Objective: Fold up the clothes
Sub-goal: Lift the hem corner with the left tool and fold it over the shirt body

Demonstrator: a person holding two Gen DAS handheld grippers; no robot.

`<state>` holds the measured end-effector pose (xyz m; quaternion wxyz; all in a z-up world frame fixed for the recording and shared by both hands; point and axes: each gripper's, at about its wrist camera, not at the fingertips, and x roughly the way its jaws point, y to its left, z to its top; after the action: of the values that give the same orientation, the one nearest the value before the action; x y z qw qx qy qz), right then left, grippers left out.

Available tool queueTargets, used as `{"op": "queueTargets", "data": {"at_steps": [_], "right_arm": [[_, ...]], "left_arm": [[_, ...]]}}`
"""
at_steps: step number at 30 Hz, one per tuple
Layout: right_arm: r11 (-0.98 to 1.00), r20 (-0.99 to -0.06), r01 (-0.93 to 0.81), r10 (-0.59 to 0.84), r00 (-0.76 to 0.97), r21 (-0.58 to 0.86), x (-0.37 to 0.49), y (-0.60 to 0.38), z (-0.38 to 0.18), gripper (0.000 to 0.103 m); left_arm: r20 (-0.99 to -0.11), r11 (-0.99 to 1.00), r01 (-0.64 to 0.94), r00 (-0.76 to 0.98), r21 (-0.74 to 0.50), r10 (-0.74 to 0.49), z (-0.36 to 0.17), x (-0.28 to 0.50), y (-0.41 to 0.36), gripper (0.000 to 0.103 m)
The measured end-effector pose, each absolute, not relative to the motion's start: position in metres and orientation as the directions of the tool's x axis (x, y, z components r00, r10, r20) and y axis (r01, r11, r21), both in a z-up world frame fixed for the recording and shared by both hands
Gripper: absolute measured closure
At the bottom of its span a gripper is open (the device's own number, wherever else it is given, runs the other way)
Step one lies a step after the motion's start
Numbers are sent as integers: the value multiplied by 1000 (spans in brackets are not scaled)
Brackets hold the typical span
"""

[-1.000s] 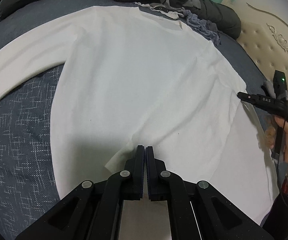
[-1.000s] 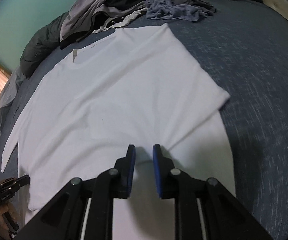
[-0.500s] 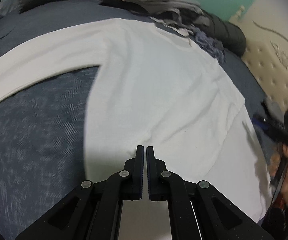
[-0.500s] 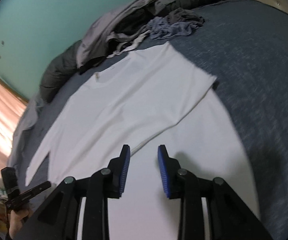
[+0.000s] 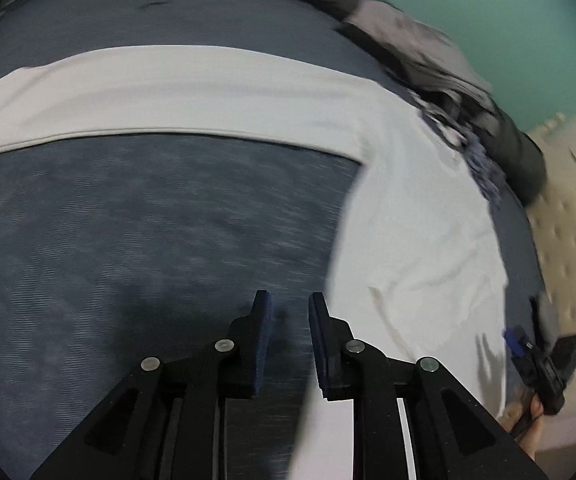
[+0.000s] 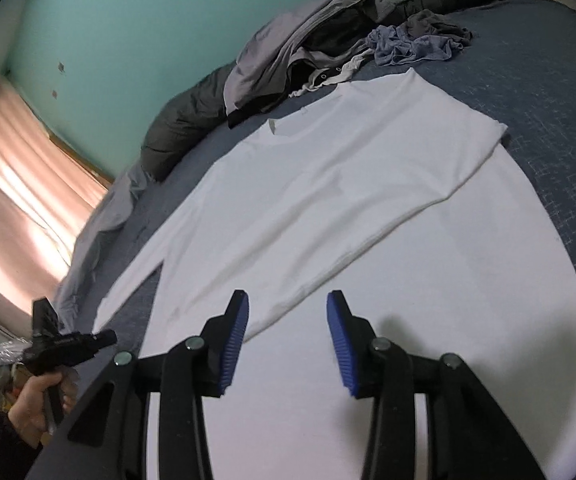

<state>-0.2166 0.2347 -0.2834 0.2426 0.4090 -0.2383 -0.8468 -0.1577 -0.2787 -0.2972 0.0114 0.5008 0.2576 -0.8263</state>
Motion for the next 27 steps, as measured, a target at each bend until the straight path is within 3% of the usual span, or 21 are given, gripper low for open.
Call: {"op": "queueTargets", "data": {"at_steps": [4,9,23,27], "right_arm": [[-746,-578,172,-620,-530,643,-218,241,-296,54],[-754,-586,159,-609,-535,638,-224,241,-296,54],[-773,-591,177,-591,-549,609,-229,238,-296,54],[-791,-607,172,-570,-554,587,-231,238,-298,54]], "left_arm": [[-848,-845,364,-498,-391,178,-303,-149,-325,82],[-861,-814,455,-498,-360,103,-305,-142,-388,79],[-853,-683,644,-518,-344,-59,-313,-130,-510,51],[-846,-671,656,-527,-346,-78,-312,-135,-526,49]]}}
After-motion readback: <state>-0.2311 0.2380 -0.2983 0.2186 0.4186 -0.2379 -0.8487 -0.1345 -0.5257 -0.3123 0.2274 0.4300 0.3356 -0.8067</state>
